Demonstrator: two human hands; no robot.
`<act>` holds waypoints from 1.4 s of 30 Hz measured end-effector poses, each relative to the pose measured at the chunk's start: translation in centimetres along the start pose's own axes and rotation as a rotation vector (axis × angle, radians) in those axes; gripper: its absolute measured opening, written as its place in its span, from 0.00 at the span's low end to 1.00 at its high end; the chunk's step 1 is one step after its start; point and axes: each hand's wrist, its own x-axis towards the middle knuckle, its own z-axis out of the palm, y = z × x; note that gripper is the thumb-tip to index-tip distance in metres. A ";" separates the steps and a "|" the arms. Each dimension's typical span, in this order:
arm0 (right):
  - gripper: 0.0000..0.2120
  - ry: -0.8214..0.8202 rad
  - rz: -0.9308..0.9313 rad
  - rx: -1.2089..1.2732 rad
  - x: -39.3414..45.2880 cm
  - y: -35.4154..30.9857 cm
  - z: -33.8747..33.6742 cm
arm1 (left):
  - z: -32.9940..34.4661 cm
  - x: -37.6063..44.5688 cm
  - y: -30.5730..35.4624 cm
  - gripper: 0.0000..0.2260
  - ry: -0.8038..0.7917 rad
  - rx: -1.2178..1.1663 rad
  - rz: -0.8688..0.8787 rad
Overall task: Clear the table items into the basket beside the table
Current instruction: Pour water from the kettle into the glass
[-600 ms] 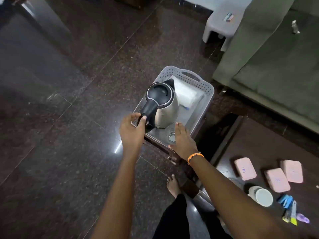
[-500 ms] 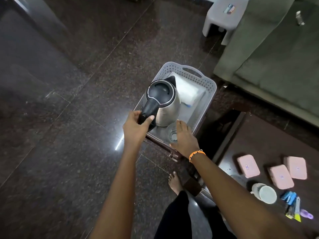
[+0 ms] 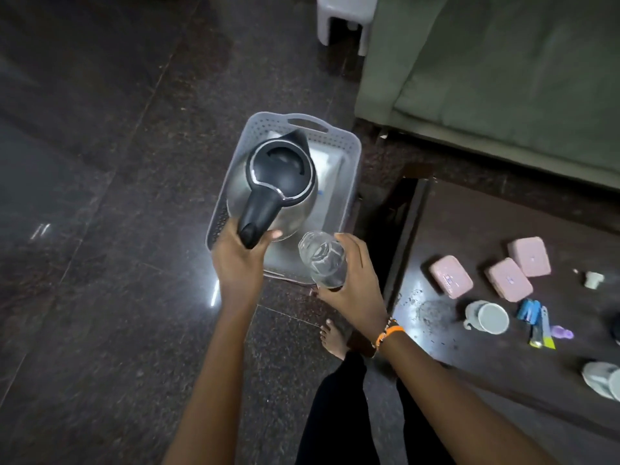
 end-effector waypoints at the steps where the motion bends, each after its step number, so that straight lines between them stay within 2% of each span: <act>1: 0.38 0.032 -0.004 0.012 -0.8 0.2 -1.1 | -0.5 -1.0 0.7 0.12 0.008 -0.027 0.009; 5: 0.37 0.089 0.037 -0.033 -4.1 2.8 -6.0 | -1.8 -5.8 3.5 0.12 -0.022 -0.063 0.045; 9: 0.37 0.051 0.104 -0.157 -7.1 6.9 -9.9 | -2.1 -10.5 5.9 0.15 -0.153 -0.007 0.137; 11: 0.38 0.042 0.161 -0.162 -8.7 9.2 -11.3 | -1.4 -12.7 6.5 0.15 -0.221 0.003 0.134; 14: 0.40 0.018 0.252 -0.185 -10.6 12.6 -12.6 | 0.4 -16.0 6.5 0.20 -0.314 0.078 0.118; 17: 0.42 -0.076 0.332 -0.231 -11.7 15.9 -13.0 | 2.3 -19.2 6.0 0.19 -0.374 0.181 0.107; 21: 0.45 -0.261 0.322 -0.336 -12.2 19.7 -13.1 | 4.7 -22.9 5.1 0.17 -0.450 0.261 0.049; 28: 0.42 -0.385 0.229 -0.526 -11.3 23.4 -13.5 | 7.8 -27.1 2.8 0.15 -0.466 0.339 -0.056; 35: 0.44 -0.370 0.203 -0.471 -11.1 24.2 -14.5 | 9.6 -28.8 2.2 0.18 -0.461 0.402 -0.020; 42: 0.34 -0.170 0.266 -0.382 -14.4 24.0 -15.8 | 11.3 -28.4 3.0 0.18 -0.446 0.458 0.022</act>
